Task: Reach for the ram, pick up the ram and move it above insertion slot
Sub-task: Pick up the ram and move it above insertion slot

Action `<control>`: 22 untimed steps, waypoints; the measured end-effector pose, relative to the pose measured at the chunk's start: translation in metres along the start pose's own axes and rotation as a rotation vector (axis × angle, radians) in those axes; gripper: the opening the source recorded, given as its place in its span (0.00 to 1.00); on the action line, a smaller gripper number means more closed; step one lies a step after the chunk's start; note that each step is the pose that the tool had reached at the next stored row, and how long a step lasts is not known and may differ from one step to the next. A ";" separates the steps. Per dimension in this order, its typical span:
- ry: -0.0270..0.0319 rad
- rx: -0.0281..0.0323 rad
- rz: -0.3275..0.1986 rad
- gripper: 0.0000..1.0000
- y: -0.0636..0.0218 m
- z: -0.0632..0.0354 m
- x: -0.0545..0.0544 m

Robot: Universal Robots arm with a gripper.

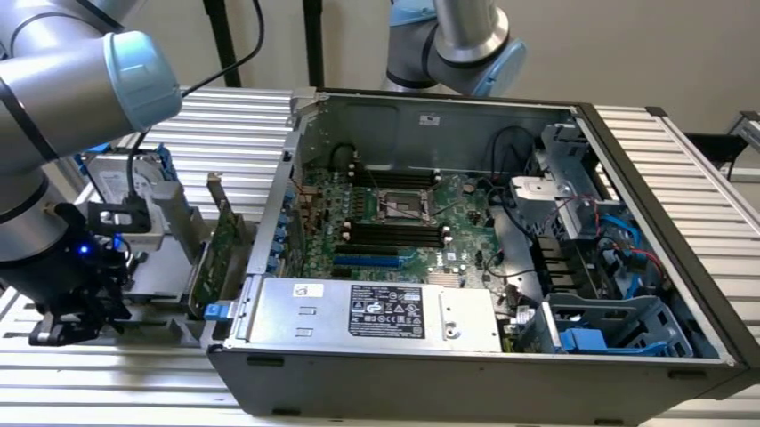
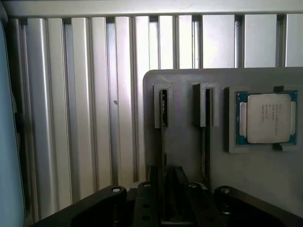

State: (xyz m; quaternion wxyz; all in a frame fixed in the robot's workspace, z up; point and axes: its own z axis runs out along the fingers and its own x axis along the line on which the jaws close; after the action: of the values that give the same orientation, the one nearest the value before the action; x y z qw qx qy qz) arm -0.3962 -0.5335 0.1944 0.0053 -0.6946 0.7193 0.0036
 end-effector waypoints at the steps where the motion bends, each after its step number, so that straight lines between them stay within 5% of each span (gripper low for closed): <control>1: 0.0000 0.0000 0.000 0.27 0.0000 0.0000 0.000; 6: -0.0001 -0.0002 0.000 0.14 -0.0003 0.0000 -0.001; 17: 0.0001 -0.0023 0.000 0.14 -0.0010 -0.0015 -0.001; 22: 0.0002 -0.0044 0.000 0.14 -0.0011 -0.0094 -0.001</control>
State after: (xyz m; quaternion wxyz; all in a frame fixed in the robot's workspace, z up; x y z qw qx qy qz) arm -0.3951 -0.5330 0.2038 0.0037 -0.6947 0.7193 0.0051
